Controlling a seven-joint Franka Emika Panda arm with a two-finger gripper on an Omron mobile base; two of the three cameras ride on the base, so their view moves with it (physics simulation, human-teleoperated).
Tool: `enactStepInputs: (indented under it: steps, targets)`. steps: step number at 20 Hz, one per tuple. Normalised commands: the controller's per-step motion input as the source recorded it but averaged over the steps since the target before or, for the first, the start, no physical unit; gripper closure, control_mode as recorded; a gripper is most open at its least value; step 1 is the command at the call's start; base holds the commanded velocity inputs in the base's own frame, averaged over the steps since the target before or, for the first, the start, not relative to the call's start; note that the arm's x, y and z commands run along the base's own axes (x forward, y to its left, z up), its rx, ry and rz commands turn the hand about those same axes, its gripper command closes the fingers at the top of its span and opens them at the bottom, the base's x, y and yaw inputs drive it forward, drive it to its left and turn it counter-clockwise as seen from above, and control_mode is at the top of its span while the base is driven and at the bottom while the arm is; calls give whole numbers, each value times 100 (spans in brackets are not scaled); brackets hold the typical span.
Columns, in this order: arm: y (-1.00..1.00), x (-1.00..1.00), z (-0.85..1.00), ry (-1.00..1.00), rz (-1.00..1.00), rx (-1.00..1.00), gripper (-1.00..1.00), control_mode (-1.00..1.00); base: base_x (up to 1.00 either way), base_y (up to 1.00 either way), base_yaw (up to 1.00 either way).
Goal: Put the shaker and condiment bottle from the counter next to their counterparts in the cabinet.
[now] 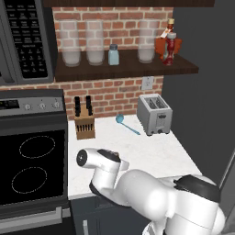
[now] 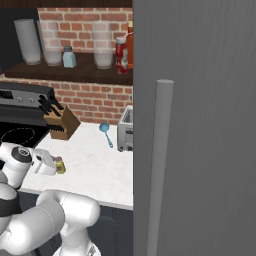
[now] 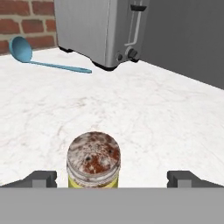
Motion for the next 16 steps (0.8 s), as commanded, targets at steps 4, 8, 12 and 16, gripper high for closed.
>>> enactStepInputs:
  steps: [4, 8, 12, 16]
  targets:
    - [0, 6, -5, 0, 0, 0, -100, -100, 0, 0, 0]
    - [0, 4, -6, 0, 0, -1, -100, -100, 0, 0, 0]
    - [0, 6, -5, 0, 0, -2, -100, -100, 0, 0, 0]
    - [0, 7, -1, 0, 0, -2, -100, -100, 0, 0, 0]
